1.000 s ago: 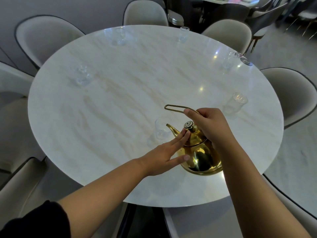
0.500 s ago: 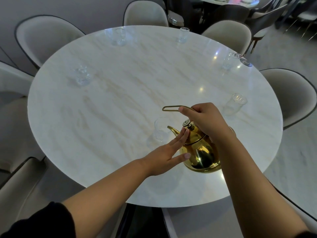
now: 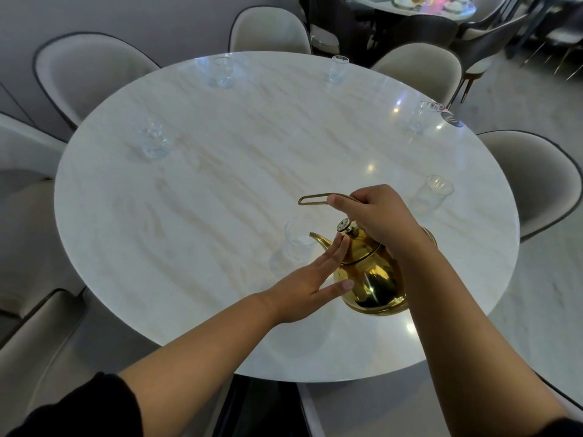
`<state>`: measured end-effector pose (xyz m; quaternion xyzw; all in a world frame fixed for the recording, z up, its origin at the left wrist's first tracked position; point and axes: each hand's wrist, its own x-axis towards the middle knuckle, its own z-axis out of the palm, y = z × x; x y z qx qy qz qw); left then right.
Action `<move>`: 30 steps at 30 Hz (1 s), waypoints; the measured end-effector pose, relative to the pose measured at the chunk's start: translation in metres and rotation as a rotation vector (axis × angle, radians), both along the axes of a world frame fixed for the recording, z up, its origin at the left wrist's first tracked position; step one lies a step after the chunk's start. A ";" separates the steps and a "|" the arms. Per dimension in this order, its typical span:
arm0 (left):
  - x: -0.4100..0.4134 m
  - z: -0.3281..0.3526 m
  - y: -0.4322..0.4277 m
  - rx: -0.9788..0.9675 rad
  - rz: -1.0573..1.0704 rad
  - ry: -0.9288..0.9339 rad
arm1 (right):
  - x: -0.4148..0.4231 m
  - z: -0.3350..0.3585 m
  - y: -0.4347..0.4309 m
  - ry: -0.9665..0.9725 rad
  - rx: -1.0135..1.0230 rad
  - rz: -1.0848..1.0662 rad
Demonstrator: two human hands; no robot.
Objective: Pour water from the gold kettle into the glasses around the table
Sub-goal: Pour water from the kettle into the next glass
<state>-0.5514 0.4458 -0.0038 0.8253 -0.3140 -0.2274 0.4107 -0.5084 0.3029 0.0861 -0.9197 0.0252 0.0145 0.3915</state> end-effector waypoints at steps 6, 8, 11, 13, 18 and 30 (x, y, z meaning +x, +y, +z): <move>0.001 0.003 -0.001 0.007 0.008 0.002 | 0.001 0.007 0.001 0.000 -0.012 0.006; 0.000 0.004 0.000 -0.005 0.007 0.008 | 0.001 0.009 0.002 0.000 -0.023 0.005; 0.000 0.005 0.000 -0.016 0.011 0.008 | 0.001 0.011 0.002 0.002 -0.033 0.003; -0.001 0.006 0.000 -0.008 0.014 0.001 | 0.001 0.013 0.003 0.006 -0.045 0.015; -0.003 0.011 -0.001 0.003 0.022 -0.005 | 0.002 0.015 0.004 0.014 -0.065 0.037; -0.002 0.014 -0.002 -0.006 0.034 0.008 | 0.005 0.019 0.005 0.006 -0.109 0.081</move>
